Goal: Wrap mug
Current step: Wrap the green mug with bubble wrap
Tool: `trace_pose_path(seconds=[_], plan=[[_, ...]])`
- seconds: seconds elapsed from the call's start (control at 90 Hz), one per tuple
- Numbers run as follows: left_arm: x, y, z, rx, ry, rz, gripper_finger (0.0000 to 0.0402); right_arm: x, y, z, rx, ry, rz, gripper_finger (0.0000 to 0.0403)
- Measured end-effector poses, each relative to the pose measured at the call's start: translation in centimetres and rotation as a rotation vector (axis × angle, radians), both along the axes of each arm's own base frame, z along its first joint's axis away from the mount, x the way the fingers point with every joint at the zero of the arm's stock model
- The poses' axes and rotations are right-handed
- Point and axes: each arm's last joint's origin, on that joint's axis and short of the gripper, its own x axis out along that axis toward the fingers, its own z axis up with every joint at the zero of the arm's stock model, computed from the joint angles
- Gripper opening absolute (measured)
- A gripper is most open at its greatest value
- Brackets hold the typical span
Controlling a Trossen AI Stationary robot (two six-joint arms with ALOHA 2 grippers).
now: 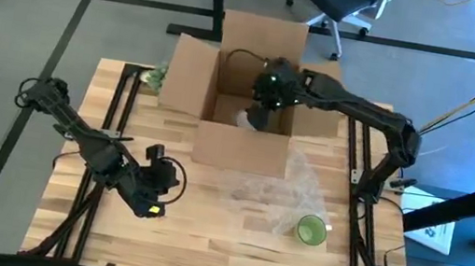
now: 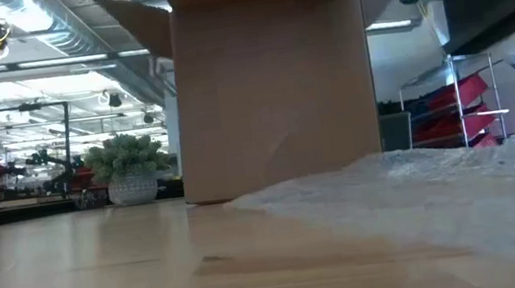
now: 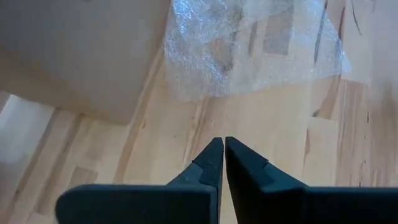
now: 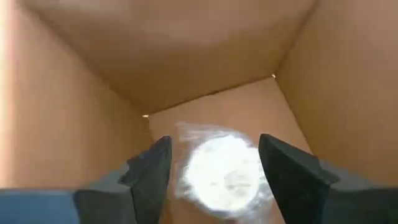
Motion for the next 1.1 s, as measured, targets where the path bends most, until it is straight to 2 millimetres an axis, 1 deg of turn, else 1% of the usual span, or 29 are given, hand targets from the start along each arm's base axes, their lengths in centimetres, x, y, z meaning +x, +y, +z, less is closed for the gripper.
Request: trace_pose_path(seconds=[0.067, 0.122, 0.267, 0.389, 0.511, 0.611, 0.667, 0.722, 0.789, 0.844, 0.911, 0.967, 1.033, 1.1], plan=[[0.0, 0.0, 0.0, 0.000, 0.000, 0.000, 0.0000, -1.0, 1.5, 2.1, -0.013, -0.036, 0.035, 0.0223], [0.0, 0.0, 0.0, 0.001, 0.000, -0.001, 0.0000, -1.9, 3.0, 3.3, -0.015, -0.046, 0.071, 0.0221], [0.0, 0.0, 0.0, 0.002, 0.001, -0.002, 0.0000, -3.8, 7.3, 4.8, 0.014, -0.033, 0.169, 0.0216], [0.0, 0.0, 0.0, 0.002, 0.001, -0.002, 0.0000, -6.0, 11.4, 5.6, 0.090, 0.018, 0.228, 0.0215], [-0.1, -0.1, 0.0, -0.002, -0.002, -0.005, 0.0000, -7.4, 16.1, 5.1, 0.148, 0.127, 0.273, 0.0215], [0.2, -0.3, 0.0, -0.016, -0.020, -0.009, 0.0000, -8.7, 19.7, 4.6, 0.166, 0.191, 0.262, 0.0215], [0.6, -0.7, -0.3, -0.041, -0.054, -0.023, 0.0000, -9.5, 21.7, 3.9, 0.162, 0.212, 0.236, 0.0215], [1.1, -1.0, -0.8, -0.063, -0.081, -0.056, 0.0000, -10.2, 23.7, 2.6, 0.152, 0.248, 0.213, 0.0215], [1.9, -1.5, -1.8, -0.098, -0.129, -0.092, 0.0000, -11.2, 26.1, 0.7, 0.136, 0.282, 0.177, 0.0215], [2.7, -1.9, -2.9, -0.117, -0.170, -0.116, 0.0000, -12.1, 27.5, -1.3, 0.111, 0.304, 0.134, 0.0215], [3.8, -2.1, -4.4, -0.118, -0.209, -0.131, 0.0000, -12.8, 28.7, -3.7, 0.077, 0.313, 0.096, 0.0215], [4.8, -2.1, -5.8, -0.111, -0.229, -0.133, 0.0000, -13.3, 29.3, -5.8, 0.041, 0.314, 0.086, 0.0215], [6.2, -2.1, -7.8, -0.108, -0.240, -0.133, 0.0000, -13.0, 29.8, -7.7, 0.035, 0.291, 0.104, 0.0215], [7.7, -2.0, -9.7, -0.112, -0.231, -0.130, 0.0000, -12.7, 30.2, -9.2, 0.036, 0.288, 0.153, 0.0215]])
